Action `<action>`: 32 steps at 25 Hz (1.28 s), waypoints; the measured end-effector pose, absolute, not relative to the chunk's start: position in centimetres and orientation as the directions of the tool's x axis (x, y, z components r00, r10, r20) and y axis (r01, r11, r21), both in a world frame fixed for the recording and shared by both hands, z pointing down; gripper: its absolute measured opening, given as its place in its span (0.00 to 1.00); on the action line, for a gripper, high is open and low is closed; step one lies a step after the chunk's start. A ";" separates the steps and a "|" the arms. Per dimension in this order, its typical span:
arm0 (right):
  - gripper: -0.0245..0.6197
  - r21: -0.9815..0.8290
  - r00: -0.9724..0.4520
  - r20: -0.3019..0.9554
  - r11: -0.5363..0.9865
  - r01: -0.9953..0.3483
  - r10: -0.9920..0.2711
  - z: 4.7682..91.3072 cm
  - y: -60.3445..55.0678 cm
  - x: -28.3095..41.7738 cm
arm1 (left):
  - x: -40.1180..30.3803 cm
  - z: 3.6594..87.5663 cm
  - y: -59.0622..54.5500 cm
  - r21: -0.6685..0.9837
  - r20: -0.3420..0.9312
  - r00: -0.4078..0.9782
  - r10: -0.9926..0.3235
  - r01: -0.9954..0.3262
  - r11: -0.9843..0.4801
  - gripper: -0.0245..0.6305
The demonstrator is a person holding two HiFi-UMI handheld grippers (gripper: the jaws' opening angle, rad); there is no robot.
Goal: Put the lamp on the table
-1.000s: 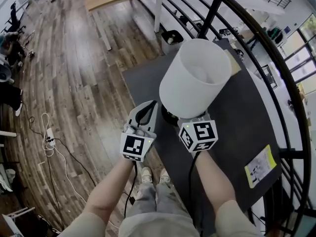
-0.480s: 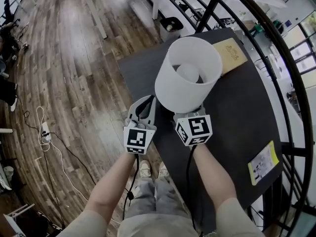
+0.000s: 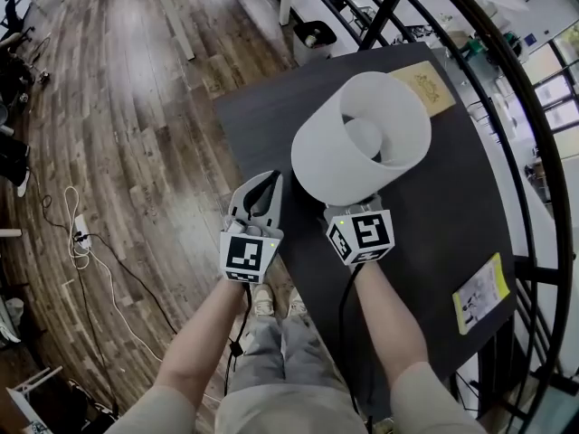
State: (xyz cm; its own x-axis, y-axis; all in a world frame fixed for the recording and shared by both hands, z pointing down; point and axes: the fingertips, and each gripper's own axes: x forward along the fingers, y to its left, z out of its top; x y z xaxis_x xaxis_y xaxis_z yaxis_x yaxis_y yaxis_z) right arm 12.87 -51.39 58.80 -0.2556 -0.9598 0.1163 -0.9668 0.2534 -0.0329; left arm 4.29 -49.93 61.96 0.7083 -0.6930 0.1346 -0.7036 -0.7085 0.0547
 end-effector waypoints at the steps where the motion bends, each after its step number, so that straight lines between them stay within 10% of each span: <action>1: 0.26 -0.023 -0.255 0.122 0.254 -0.967 -0.959 59.0 -51.3 12.8 | 4.1 61.9 -49.9 0.053 0.137 0.703 -0.698 -0.709 -0.703 0.04; 19: 0.27 -0.102 -0.210 0.276 0.188 -0.977 -0.938 60.7 -46.4 13.4 | 4.3 60.5 -45.9 0.116 0.221 0.723 -0.655 -0.686 -0.718 0.04; 32: 0.10 -0.128 -0.182 0.307 0.150 -0.980 -0.934 56.4 -38.4 14.3 | 2.6 55.2 -39.5 0.056 0.253 0.701 -0.667 -0.699 -0.713 0.04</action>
